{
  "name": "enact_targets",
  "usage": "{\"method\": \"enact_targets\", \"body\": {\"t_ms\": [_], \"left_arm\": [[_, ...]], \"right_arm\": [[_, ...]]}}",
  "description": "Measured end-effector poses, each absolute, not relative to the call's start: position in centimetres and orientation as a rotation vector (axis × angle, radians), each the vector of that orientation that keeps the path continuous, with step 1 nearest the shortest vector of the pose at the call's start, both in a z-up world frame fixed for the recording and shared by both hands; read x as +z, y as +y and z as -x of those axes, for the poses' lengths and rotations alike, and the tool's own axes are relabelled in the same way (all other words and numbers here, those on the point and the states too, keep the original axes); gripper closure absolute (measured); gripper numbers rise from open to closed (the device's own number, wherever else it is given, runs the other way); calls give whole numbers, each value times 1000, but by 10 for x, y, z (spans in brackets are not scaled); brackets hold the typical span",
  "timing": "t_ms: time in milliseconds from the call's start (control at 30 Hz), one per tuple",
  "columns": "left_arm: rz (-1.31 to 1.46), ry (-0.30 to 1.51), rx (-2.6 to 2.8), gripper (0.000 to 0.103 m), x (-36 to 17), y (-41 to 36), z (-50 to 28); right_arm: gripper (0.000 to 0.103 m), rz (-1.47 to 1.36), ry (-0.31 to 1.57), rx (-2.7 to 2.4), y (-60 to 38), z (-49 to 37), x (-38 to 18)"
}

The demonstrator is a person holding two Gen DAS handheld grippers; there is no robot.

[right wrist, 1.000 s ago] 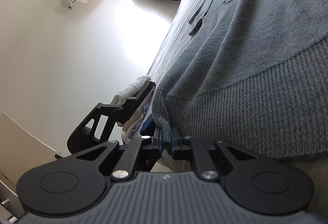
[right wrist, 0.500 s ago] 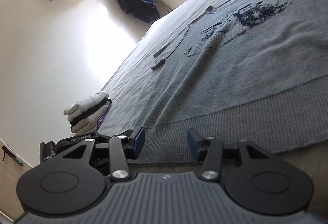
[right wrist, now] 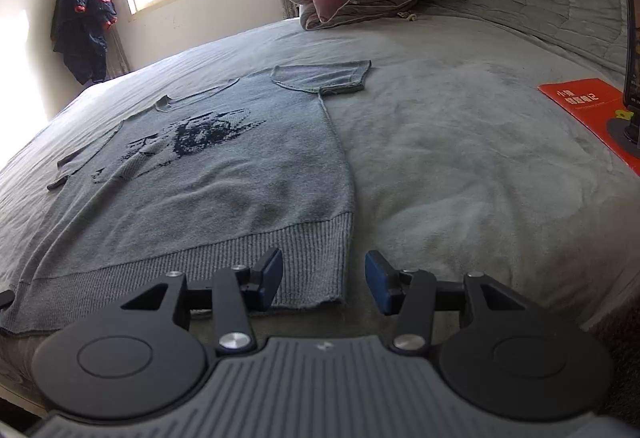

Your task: Fold clothes

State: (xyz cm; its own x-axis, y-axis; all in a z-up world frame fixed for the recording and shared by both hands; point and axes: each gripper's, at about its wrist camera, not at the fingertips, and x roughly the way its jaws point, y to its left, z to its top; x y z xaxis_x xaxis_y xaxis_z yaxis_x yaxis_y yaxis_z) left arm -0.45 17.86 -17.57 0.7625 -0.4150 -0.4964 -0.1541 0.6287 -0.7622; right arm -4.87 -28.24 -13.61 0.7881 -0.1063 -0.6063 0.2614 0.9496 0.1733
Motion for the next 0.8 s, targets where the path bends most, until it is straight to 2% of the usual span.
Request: {"method": "enact_targets", "body": {"t_ms": [33, 67, 100, 133, 267, 367, 433, 533, 667, 700, 733, 767, 800], "left_arm": [[888, 713, -160, 96, -176, 178, 4], [878, 713, -156, 97, -174, 177, 4], [868, 713, -152, 97, -172, 177, 5], [859, 710, -150, 97, -169, 177, 6], [835, 638, -171, 98, -146, 180, 19], [756, 696, -149, 98, -147, 174, 14], [682, 762, -110, 98, -159, 167, 8], [644, 747, -116, 97, -160, 167, 9], [636, 750, -146, 88, -153, 172, 8], [619, 735, -140, 78, -149, 170, 7], [600, 716, -133, 71, -144, 167, 7], [570, 697, -130, 63, -140, 162, 3], [538, 677, -128, 60, -135, 157, -1]], "right_arm": [[53, -252, 638, -214, -283, 47, -141], [64, -245, 637, -223, -282, 46, -145], [88, -232, 626, -226, -281, 48, -147], [98, -223, 620, -219, -279, 49, -146], [98, -198, 566, -252, -281, 61, -127], [98, -179, 556, -286, -289, 65, -113], [98, -157, 590, -308, -291, 60, -120], [98, -147, 650, -312, -291, 53, -142], [95, -103, 629, -303, -286, 55, -138], [86, -107, 624, -306, -286, 55, -135], [81, -109, 617, -316, -285, 55, -132], [68, -108, 608, -326, -284, 54, -129], [56, -97, 593, -334, -282, 52, -126]]}}
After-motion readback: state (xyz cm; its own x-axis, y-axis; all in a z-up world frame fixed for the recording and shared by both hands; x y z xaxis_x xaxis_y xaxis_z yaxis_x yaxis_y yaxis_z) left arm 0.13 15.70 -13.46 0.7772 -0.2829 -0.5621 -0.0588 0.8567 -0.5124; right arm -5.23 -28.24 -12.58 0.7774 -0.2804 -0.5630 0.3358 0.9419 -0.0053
